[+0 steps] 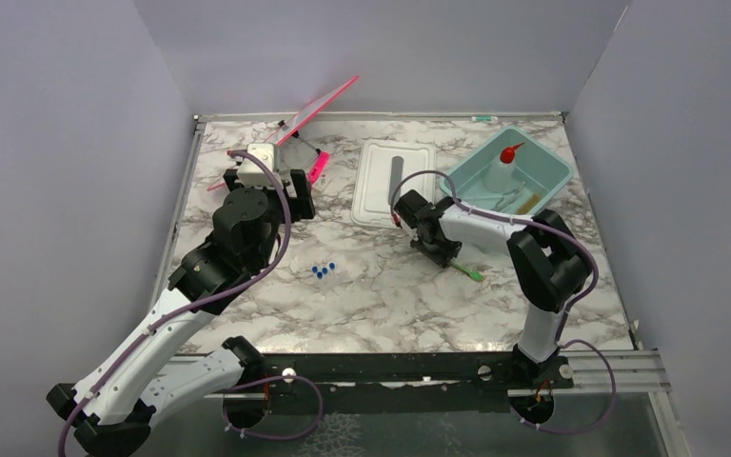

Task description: Organize the chemistry lab equipment

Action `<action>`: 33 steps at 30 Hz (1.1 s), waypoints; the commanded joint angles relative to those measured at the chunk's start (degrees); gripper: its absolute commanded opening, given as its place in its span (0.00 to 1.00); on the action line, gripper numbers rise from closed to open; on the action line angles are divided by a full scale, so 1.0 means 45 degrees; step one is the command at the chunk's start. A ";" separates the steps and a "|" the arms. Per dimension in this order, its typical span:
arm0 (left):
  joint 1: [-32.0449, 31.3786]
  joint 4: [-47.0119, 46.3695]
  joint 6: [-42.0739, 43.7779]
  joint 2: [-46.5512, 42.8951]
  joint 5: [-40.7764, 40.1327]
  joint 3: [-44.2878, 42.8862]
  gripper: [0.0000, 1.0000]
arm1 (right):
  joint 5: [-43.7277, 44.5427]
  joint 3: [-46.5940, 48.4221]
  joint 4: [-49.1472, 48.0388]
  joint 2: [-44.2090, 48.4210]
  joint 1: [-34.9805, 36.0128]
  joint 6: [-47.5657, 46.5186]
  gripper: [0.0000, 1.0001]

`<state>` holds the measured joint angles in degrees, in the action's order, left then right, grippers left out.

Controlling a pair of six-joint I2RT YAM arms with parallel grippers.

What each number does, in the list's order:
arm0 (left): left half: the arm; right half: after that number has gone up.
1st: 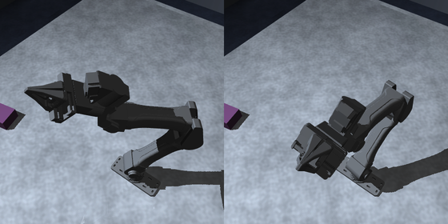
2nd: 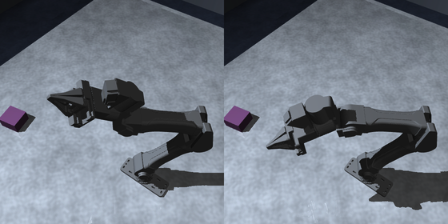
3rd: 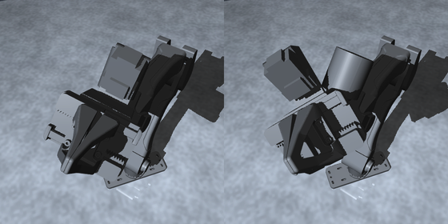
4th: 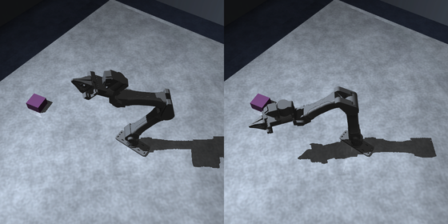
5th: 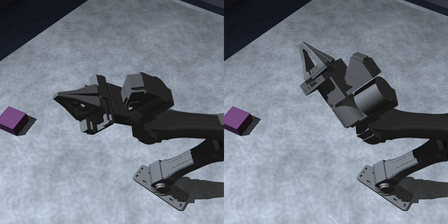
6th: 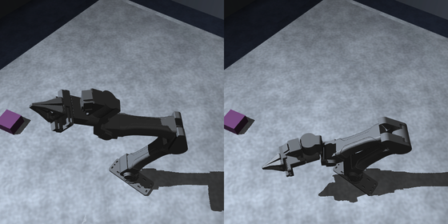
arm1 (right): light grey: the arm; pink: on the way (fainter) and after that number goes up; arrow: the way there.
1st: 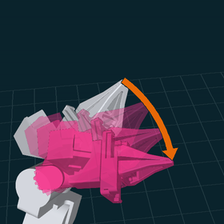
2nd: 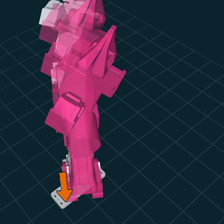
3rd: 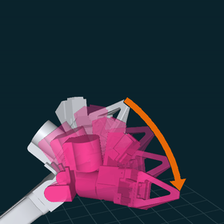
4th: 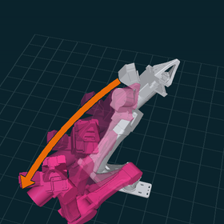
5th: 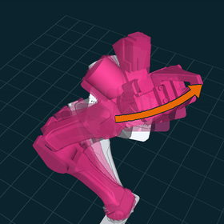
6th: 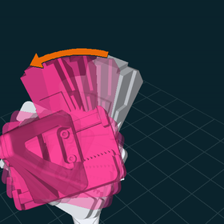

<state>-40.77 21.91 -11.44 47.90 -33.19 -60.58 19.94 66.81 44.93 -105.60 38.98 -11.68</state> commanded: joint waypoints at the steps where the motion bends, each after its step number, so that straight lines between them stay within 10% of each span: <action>1: -0.0002 -0.0399 0.0223 -0.0055 0.0188 -0.0309 0.83 | -0.0458 0.0080 -0.0347 -0.0241 -0.0318 -0.0029 0.32; 13: 0.0008 -0.0398 0.0129 -0.0049 0.0248 -0.0197 0.83 | -0.3979 0.1028 0.0174 -0.0401 -0.0508 0.0632 0.01; 33: 0.0003 -0.0418 -0.0176 0.0124 0.0345 -0.0074 0.83 | -0.3665 0.2594 -0.0549 0.0780 0.0342 0.7659 0.01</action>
<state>-40.77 21.89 -12.16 48.62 -32.56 -60.53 0.78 74.26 43.35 -106.32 40.29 16.08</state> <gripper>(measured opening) 0.831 0.025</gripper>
